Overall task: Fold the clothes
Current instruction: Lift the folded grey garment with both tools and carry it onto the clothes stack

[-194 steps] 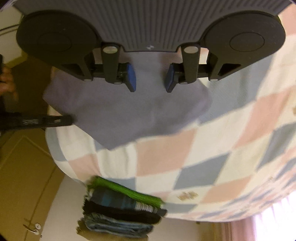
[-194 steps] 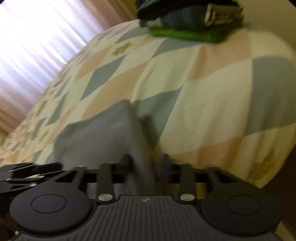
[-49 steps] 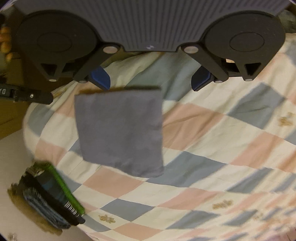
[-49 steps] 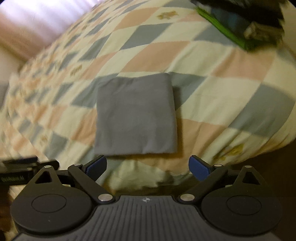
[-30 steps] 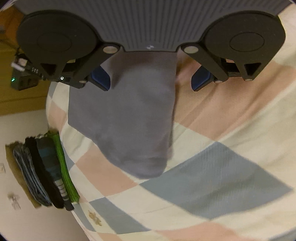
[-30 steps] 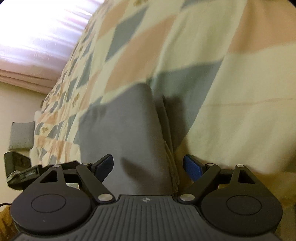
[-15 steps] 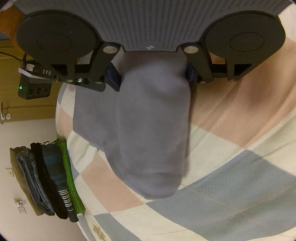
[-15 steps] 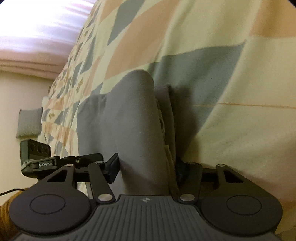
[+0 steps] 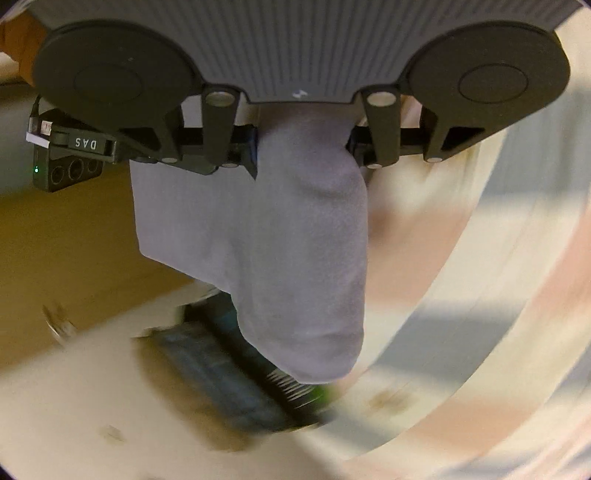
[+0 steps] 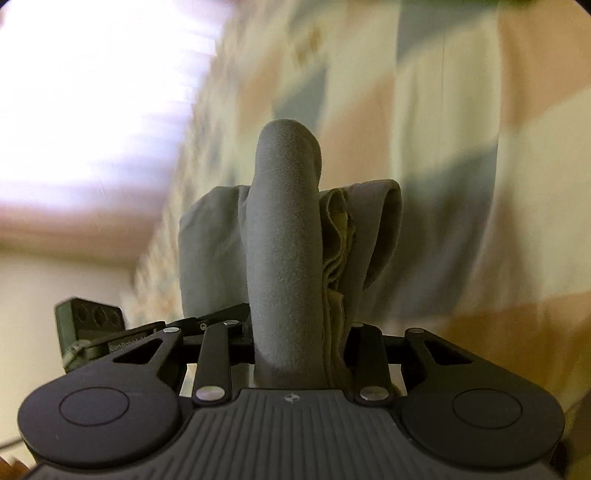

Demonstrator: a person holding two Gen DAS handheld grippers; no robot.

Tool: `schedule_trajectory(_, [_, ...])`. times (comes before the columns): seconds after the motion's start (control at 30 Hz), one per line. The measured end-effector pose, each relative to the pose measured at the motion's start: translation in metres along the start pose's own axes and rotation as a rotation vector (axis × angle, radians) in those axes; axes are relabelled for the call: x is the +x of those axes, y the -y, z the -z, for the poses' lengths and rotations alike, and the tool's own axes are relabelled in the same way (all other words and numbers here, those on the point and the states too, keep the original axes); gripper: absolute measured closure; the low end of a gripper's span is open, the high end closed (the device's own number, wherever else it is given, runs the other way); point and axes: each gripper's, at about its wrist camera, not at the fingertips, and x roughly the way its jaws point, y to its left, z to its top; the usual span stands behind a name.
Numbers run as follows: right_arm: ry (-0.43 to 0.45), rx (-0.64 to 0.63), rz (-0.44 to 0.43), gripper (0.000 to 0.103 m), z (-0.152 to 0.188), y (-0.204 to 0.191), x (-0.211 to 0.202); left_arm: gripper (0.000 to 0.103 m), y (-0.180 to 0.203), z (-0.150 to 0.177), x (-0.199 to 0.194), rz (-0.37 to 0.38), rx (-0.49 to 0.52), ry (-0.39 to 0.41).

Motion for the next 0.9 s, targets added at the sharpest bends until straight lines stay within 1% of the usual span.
schedule_trajectory(0.1, [0.172, 0.036, -0.031, 0.072, -0.02, -0.027, -0.046, 0.067, 0.053, -0.07, 0.001, 0.044, 0.149, -0.004])
schedule_trajectory(0.2, [0.342, 0.059, -0.039, 0.072, -0.055, -0.049, -0.089, 0.066, 0.11, -0.148, 0.014, 0.096, 0.277, -0.017])
schedule_trajectory(0.33, [0.546, 0.111, -0.052, 0.072, -0.107, -0.067, -0.136, 0.064, 0.18, -0.236, 0.044, 0.144, 0.404, -0.044])
schedule_trajectory(0.43, [0.658, 0.162, -0.074, 0.072, -0.148, -0.068, -0.162, 0.063, 0.218, -0.293, 0.074, 0.147, 0.457, -0.086])
schedule_trajectory(0.5, [0.7, 0.208, -0.084, 0.072, -0.176, -0.061, -0.17, 0.062, 0.232, -0.323, 0.095, 0.131, 0.475, -0.116])
schedule_trajectory(0.57, [0.717, 0.248, -0.097, 0.071, -0.203, -0.051, -0.176, 0.062, 0.239, -0.348, 0.121, 0.116, 0.478, -0.159])
schedule_trajectory(0.7, [0.719, 0.335, -0.094, 0.071, -0.248, -0.024, -0.175, 0.061, 0.233, -0.378, 0.171, 0.076, 0.464, -0.248])
schedule_trajectory(0.73, [0.717, 0.351, -0.086, 0.071, -0.257, -0.016, -0.172, 0.058, 0.227, -0.388, 0.186, 0.06, 0.468, -0.275])
schedule_trajectory(0.8, [0.701, 0.359, -0.05, 0.07, -0.272, 0.0, -0.162, 0.057, 0.215, -0.395, 0.216, 0.016, 0.46, -0.315])
schedule_trajectory(0.87, [0.681, 0.347, 0.009, 0.063, -0.284, 0.014, -0.153, 0.052, 0.202, -0.399, 0.243, -0.023, 0.456, -0.358])
schedule_trajectory(0.9, [0.661, 0.327, 0.05, 0.061, -0.288, 0.018, -0.148, 0.05, 0.197, -0.4, 0.249, -0.019, 0.457, -0.366])
